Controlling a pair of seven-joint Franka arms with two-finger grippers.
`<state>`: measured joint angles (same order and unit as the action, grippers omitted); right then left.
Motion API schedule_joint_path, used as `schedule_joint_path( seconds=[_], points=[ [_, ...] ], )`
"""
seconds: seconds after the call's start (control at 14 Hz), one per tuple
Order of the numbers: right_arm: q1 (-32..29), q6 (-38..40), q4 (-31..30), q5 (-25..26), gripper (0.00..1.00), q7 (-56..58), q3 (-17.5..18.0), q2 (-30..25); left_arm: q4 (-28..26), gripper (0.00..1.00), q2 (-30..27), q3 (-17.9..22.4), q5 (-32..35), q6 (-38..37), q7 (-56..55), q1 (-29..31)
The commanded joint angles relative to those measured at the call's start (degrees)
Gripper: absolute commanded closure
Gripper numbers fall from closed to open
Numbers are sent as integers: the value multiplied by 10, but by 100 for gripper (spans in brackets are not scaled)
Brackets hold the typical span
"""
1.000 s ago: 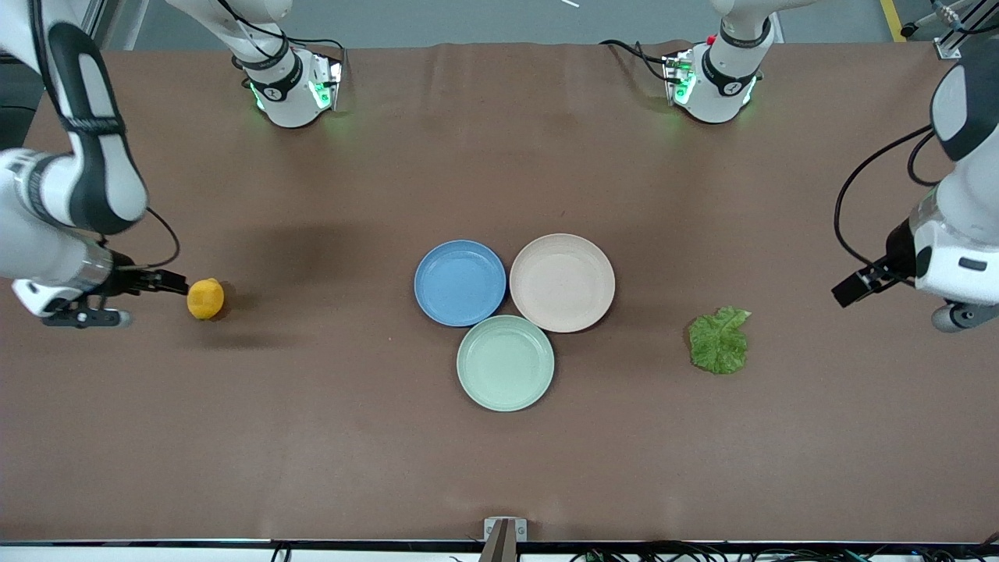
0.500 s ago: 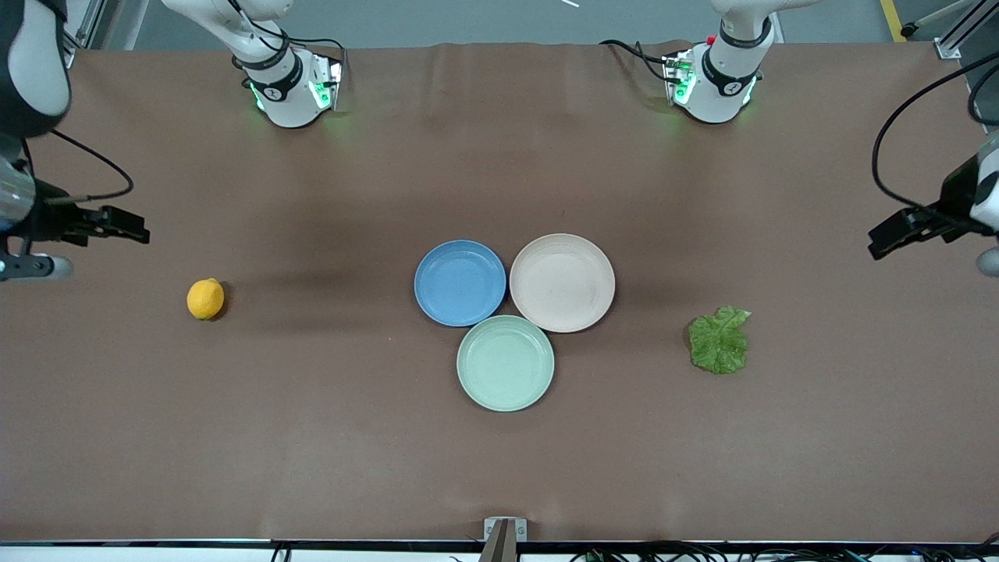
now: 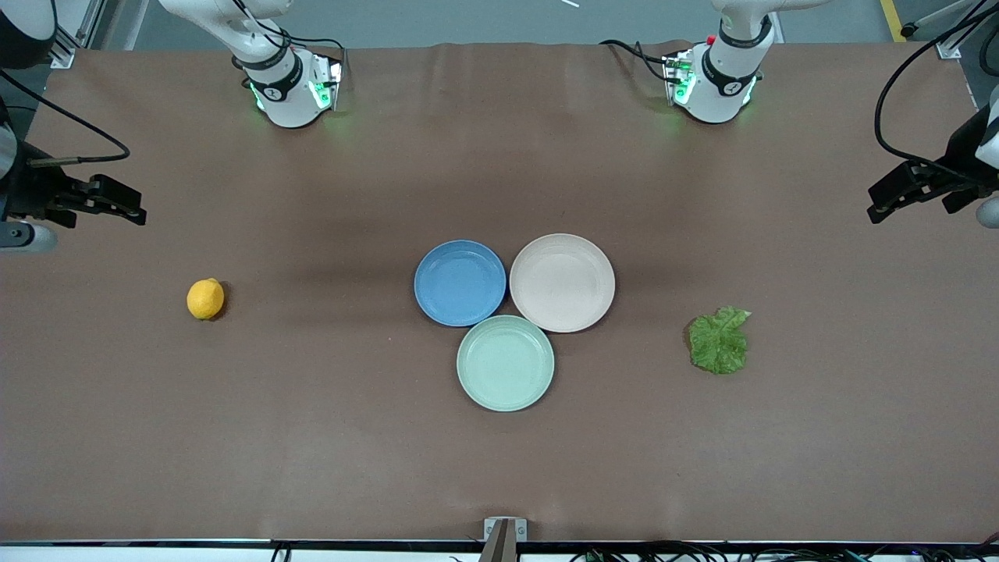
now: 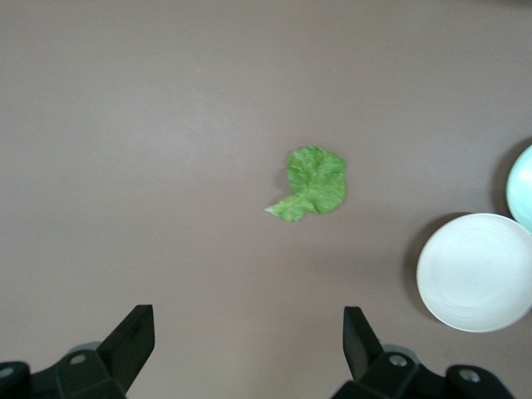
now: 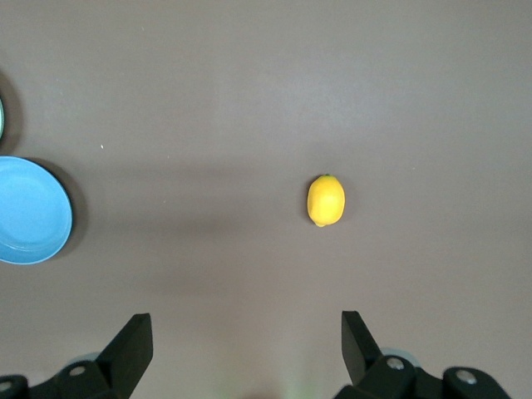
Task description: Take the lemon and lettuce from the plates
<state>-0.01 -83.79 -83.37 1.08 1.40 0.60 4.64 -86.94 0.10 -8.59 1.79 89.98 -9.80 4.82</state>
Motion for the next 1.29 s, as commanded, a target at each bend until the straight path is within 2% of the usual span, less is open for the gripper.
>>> schedule_joint_path(
  seconds=[0.0,0.36,0.64,1.21],
  points=[
    [-1,7,22,-3,0,-4,-3,5,-12,0,-17,18,-27,-11,14,-1],
    [-1,16,31,-3,0,-2,-3,-4,-15,0,-17,18,-25,-21,12,-11],
    [-13,-22,-49,-7,0,-4,-4,-63,-37,0,-34,11,-19,-35,13,-12],
    [-11,-21,-44,-14,0,-5,-2,-61,-79,0,-64,2,-17,-18,25,-9]
  ],
)
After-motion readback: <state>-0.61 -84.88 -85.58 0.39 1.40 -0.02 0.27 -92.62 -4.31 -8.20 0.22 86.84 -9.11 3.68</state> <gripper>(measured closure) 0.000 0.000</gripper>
